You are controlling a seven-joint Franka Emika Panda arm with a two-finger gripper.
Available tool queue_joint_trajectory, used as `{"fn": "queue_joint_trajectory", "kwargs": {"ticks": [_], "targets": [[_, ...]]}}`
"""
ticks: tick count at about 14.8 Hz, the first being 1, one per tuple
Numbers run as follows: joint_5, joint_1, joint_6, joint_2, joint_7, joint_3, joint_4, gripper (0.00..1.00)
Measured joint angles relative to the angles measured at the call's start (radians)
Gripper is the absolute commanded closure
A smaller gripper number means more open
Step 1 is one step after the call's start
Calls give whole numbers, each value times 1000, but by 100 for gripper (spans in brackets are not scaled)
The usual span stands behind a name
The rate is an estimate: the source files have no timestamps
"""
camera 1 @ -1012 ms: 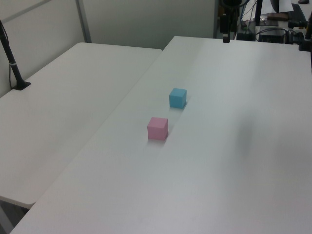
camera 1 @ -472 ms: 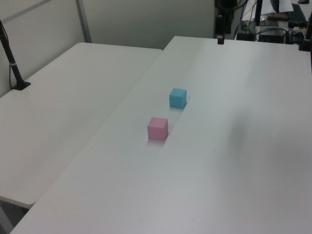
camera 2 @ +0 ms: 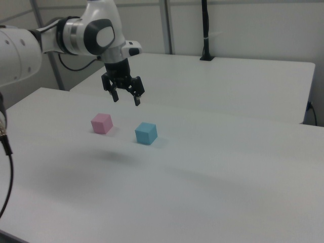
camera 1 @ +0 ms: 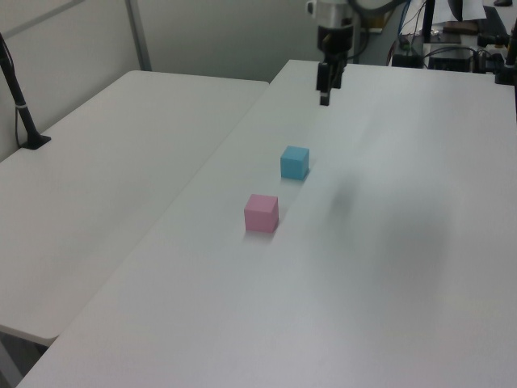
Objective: Put blue cube on pink cube
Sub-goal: 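Move the gripper over the light-blue cube and lower onto it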
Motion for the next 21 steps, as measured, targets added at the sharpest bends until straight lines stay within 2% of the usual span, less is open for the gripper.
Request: {"fn": "queue_joint_trajectory", "kwargs": {"ticks": [4,7,9,11,14,21], "targets": [[0,56,14,131,0,-25,144,0],[0,88,15,214,0,-30,166,0],[-2,89,68,280,0,-50,184,0],[-23,88,95,309,-3,-71,196,0],[-57,90,108,324,-7,-76,200,0],[-63,94,194,397,-8,-80,200,0]]}}
